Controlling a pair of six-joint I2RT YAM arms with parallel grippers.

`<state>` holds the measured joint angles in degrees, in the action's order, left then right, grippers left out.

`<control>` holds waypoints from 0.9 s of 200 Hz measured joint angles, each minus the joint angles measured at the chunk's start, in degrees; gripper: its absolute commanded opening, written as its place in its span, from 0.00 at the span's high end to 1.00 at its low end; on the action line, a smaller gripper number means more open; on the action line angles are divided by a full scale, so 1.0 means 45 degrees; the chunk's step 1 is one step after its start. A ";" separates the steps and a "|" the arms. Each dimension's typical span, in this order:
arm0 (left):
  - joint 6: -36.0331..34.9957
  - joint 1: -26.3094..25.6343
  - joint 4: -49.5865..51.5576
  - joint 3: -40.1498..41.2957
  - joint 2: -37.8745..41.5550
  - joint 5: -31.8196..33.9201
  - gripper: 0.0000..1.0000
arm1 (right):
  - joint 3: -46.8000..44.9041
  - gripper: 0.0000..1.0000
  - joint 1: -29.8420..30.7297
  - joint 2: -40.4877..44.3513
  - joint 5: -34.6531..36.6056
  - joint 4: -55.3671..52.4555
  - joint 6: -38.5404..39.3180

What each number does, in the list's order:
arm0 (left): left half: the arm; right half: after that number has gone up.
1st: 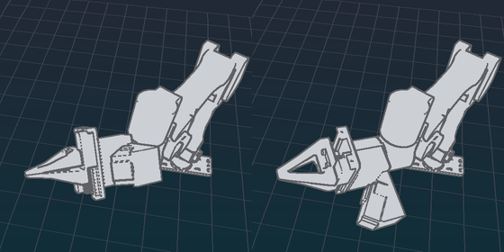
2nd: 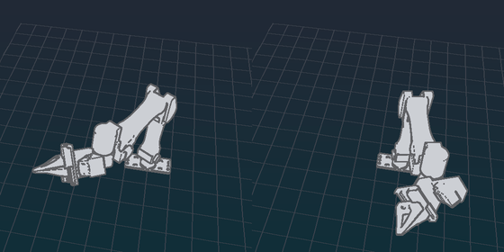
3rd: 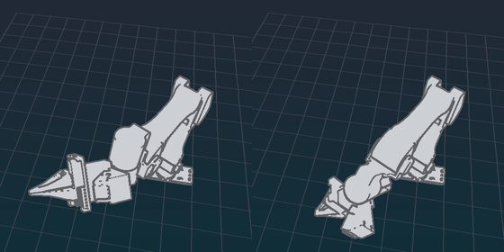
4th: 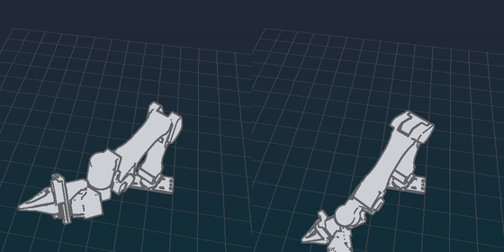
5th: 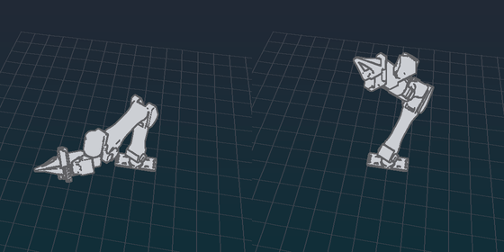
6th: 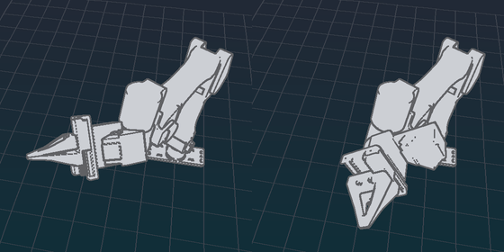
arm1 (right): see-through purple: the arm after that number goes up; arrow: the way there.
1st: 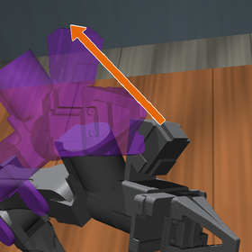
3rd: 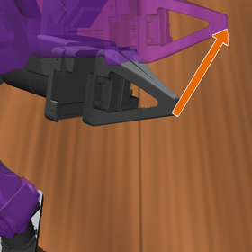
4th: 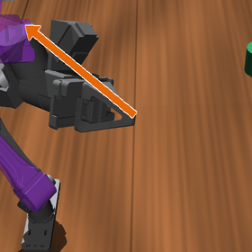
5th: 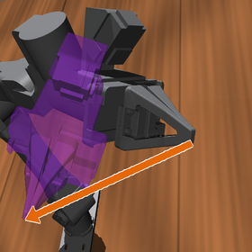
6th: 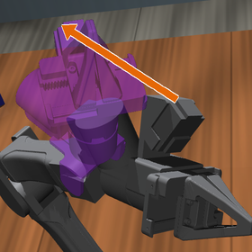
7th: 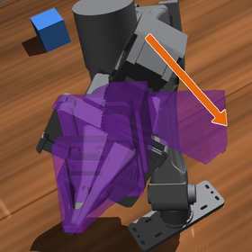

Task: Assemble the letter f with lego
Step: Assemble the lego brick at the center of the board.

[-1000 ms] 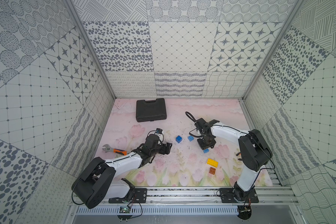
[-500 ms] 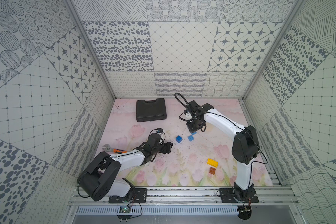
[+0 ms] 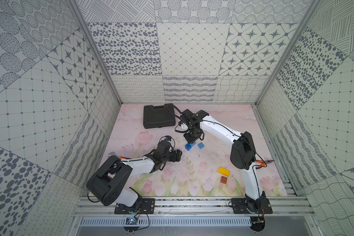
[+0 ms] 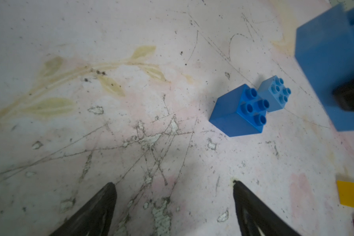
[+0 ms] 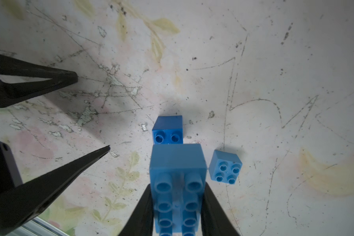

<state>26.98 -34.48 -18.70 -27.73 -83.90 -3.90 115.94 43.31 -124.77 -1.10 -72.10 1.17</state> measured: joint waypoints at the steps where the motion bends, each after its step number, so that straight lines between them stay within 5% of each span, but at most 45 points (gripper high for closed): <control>1: 0.0005 0.0000 0.0000 0.0000 0.0000 0.0000 0.10 | 0.0010 0.73 0.0010 -0.0010 0.0005 -0.0010 0.0005; 180: 0.0199 0.0000 -0.0049 0.0000 -0.0005 0.0000 0.10 | 0.0228 0.73 0.0335 -0.0981 0.0398 -0.0306 0.0505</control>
<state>27.88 -34.48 -18.92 -27.73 -83.92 -3.90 116.97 44.82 -129.19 0.69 -73.47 3.44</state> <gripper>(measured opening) 0.903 0.352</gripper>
